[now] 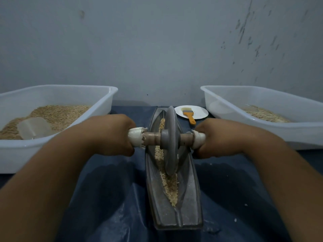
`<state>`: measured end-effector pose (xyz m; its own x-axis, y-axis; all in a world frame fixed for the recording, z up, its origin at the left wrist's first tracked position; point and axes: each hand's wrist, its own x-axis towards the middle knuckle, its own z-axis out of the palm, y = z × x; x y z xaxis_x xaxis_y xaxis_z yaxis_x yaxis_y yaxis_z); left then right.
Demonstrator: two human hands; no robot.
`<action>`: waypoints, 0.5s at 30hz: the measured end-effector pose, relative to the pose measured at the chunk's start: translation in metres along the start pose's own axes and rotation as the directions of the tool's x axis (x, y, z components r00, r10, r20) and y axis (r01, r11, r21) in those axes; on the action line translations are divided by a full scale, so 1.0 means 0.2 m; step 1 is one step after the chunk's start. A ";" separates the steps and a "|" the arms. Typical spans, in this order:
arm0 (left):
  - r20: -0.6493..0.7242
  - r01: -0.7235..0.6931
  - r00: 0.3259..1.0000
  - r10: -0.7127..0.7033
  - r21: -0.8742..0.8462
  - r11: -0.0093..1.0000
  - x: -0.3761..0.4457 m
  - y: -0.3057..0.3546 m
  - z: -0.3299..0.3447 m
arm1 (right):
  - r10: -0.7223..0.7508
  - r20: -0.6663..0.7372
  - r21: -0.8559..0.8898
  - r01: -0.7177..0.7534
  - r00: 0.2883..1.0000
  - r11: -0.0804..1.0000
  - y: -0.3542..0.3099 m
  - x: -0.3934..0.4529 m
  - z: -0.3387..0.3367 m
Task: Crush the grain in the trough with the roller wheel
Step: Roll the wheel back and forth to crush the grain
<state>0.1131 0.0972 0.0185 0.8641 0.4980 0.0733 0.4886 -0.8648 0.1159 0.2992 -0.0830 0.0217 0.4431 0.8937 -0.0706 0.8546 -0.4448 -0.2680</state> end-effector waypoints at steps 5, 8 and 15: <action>0.143 -0.010 0.990 0.017 -0.050 0.999 -0.03 -0.02 -0.03 | -0.018 0.255 0.121 -0.014 0.967 0.993 0.00 -0.07 -0.06; 0.045 0.013 0.999 -0.010 -0.058 0.998 0.01 -0.01 0.00 | -0.004 0.049 0.018 0.003 0.999 1.000 0.01 -0.01 -0.01; -0.129 0.021 0.992 -0.016 0.042 0.999 0.05 -0.01 0.06 | -0.092 -0.304 -0.250 0.014 0.948 0.968 0.01 0.06 0.07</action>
<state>0.1211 0.1033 0.0075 0.8335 0.5155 0.1986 0.5113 -0.8560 0.0760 0.3028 -0.0729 0.0077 0.4242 0.8705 0.2497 0.9011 -0.4331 -0.0207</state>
